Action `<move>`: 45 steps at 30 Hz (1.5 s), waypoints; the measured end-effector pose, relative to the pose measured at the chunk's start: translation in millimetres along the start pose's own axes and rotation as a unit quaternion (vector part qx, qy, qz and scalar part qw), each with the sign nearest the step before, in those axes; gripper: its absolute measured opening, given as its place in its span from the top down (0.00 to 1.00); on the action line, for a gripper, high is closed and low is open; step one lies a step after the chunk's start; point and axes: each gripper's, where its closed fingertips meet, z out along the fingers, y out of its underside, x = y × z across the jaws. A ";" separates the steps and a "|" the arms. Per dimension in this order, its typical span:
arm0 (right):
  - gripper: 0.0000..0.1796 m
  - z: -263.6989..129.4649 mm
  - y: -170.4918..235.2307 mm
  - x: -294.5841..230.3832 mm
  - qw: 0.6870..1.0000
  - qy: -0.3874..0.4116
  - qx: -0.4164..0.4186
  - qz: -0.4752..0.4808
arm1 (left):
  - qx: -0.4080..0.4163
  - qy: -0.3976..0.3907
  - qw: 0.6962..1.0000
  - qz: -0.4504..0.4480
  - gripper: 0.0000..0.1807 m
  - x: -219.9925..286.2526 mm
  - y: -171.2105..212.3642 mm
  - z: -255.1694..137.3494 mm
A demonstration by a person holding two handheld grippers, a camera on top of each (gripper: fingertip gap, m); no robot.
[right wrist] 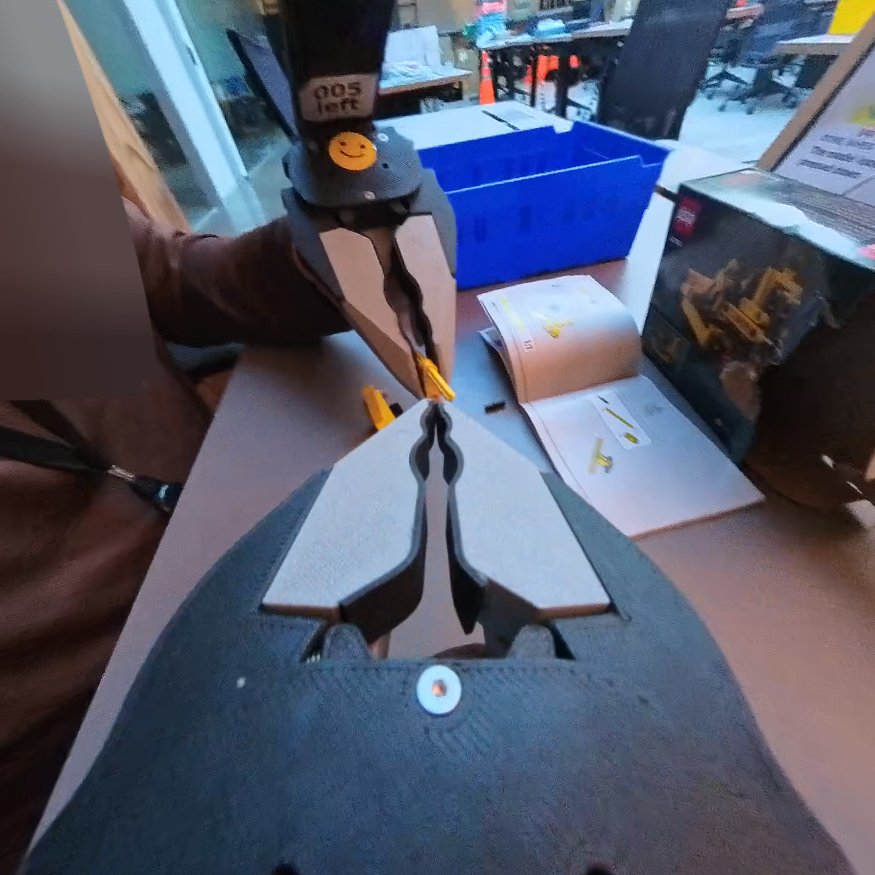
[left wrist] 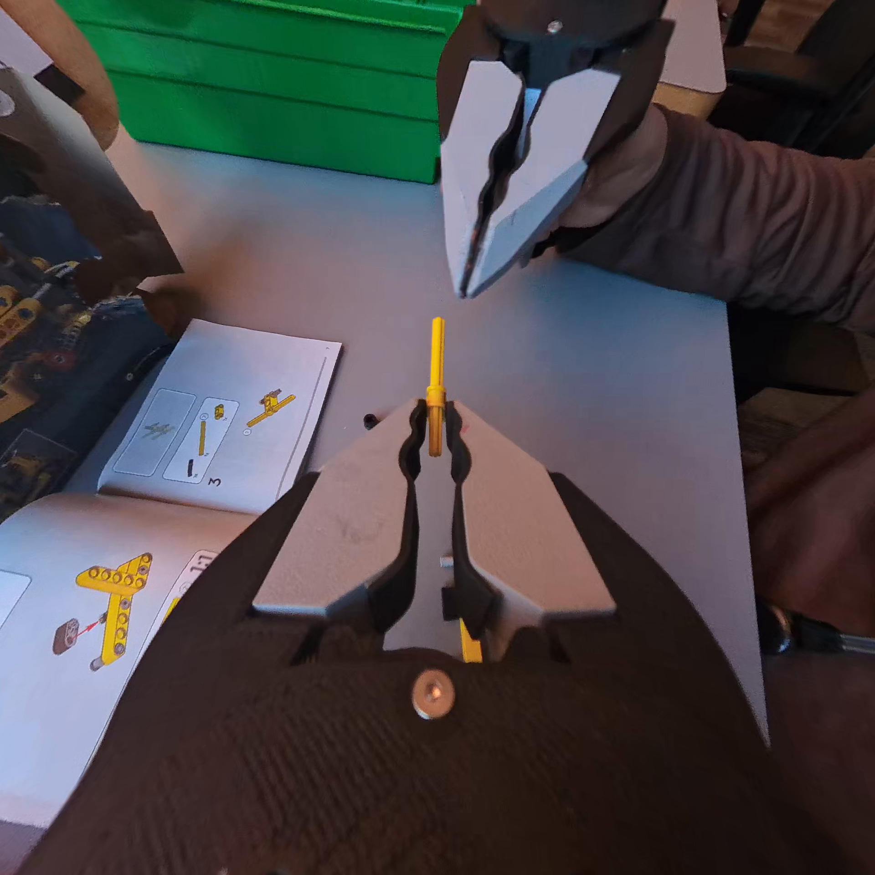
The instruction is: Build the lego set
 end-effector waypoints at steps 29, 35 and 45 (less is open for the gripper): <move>0.99 12.3 4.1 -1.5 1.000 0.011 -0.006 -0.009 | 0.061 0.009 0.998 -0.028 0.96 -1.7 -16.8 -6.4; 0.99 9.4 -10.7 -2.5 0.997 -0.018 0.058 0.044 | 0.107 0.032 0.992 -0.058 0.90 0.2 -28.0 -9.9; 0.99 4.5 -23.1 -10.3 0.989 -0.062 0.107 0.084 | 0.196 0.048 0.978 -0.044 0.96 8.8 -49.3 -20.8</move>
